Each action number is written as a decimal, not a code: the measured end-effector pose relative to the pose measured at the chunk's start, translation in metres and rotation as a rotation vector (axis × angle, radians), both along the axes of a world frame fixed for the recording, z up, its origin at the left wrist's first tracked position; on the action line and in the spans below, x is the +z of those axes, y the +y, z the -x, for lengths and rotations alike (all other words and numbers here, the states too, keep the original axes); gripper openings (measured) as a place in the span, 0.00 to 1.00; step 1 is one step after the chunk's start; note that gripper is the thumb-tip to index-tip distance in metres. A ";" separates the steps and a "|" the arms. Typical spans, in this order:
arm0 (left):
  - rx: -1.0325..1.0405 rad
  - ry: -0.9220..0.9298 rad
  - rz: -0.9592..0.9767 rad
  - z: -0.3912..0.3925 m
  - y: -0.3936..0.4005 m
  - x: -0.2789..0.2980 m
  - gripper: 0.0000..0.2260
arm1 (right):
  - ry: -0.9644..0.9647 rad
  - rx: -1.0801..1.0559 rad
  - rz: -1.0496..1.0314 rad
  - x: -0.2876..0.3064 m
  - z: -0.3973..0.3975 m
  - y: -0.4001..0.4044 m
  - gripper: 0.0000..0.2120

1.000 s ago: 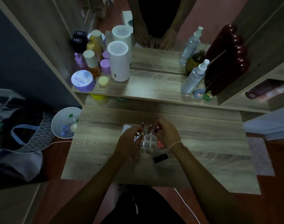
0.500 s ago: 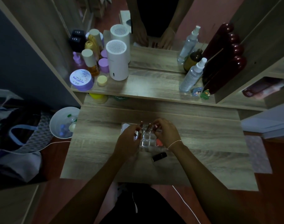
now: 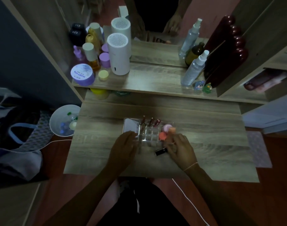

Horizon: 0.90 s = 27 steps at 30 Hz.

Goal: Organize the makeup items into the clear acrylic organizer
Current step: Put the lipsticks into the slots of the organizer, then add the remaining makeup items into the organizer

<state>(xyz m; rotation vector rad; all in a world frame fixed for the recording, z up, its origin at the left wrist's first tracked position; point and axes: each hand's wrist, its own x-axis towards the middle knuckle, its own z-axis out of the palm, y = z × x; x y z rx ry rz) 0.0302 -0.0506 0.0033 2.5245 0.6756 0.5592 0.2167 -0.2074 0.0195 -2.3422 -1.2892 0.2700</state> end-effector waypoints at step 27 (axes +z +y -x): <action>-0.157 0.461 -0.262 0.025 -0.025 -0.053 0.31 | 0.061 -0.118 0.154 0.001 0.049 0.016 0.15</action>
